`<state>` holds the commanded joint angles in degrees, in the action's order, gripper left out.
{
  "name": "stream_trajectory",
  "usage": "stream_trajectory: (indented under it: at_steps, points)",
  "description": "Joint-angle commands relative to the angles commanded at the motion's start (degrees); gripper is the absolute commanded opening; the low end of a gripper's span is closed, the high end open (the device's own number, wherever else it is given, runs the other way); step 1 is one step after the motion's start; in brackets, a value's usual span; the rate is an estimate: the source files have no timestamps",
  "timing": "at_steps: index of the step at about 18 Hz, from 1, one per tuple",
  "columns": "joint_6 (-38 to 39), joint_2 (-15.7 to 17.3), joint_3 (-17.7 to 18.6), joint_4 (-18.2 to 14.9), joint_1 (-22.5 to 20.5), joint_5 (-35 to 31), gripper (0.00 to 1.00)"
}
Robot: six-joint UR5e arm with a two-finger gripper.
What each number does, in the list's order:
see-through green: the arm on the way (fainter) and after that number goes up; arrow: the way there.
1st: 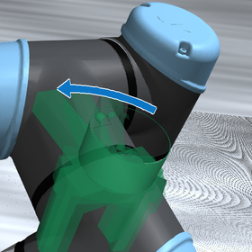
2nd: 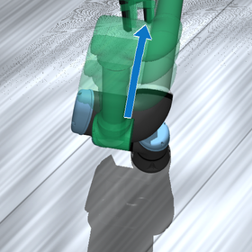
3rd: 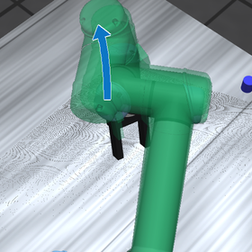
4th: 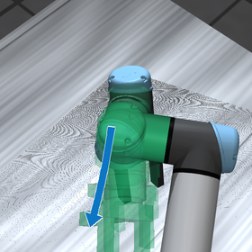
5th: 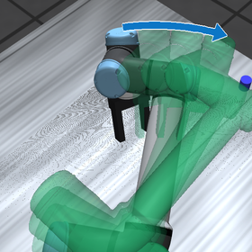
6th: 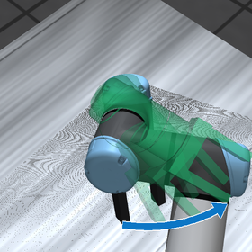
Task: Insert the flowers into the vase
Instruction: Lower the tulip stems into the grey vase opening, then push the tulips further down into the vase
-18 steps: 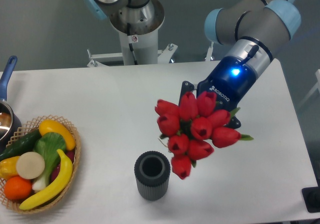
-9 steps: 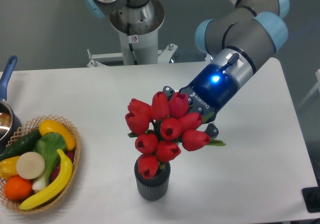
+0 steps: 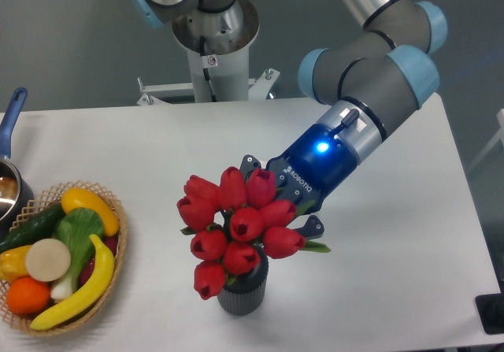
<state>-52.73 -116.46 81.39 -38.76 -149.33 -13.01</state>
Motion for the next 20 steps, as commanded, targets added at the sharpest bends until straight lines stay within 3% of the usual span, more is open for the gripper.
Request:
stream_trajectory:
  at_steps: [12,20]
  points:
    - [-7.20,0.26,6.85,0.09,-1.05,-0.26,0.12]
    - [-13.00,0.09,12.92,0.09,-1.23,-0.61,0.17]
